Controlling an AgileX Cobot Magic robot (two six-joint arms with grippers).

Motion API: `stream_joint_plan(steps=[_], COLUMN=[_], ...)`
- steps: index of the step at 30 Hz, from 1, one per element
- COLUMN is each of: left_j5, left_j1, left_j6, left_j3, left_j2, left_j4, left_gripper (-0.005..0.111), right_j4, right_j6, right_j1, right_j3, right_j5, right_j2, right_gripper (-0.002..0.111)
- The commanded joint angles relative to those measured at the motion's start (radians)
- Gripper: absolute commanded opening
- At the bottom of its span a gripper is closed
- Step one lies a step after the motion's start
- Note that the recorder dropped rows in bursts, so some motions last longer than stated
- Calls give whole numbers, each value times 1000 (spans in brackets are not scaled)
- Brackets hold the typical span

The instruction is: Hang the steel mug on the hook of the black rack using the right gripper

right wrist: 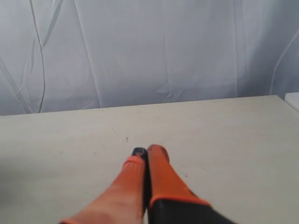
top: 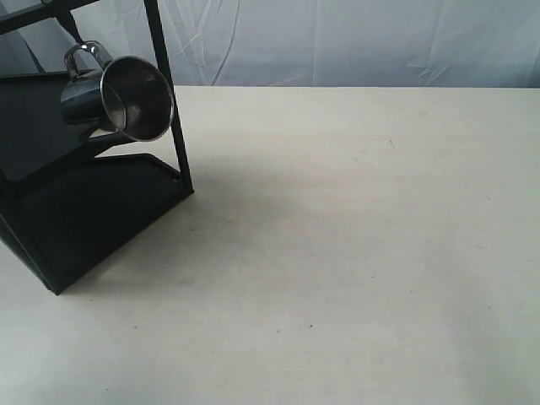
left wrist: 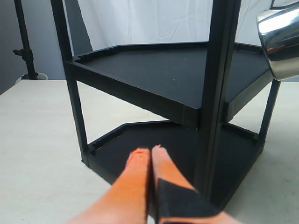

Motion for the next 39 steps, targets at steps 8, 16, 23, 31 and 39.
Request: stream_joint_plan(steps=[8,16,23,31,39], left_j5=[1,1,1,1,1], left_j1=[-1,-1,-1,-1,-1], left_j6=[-2,-2,-2,-2,-2], left_j3=[0,0,0,0,0], left_j2=[-5,-5,-5,-5,-5], left_j4=[0,0,0,0,0], left_gripper=[2,2,2,2,2], right_j4=[-53,-51,-49,-49,-49], right_j6=[6,6,6,6,6], right_j1=[-5,-5,-5,-5,-5], right_j3=[110,128,128,128,128], right_j5=[77,77,77,77,77], right_j2=[-49,-49,-49,-49,-49], right_gripper=[0,0,0,0,0])
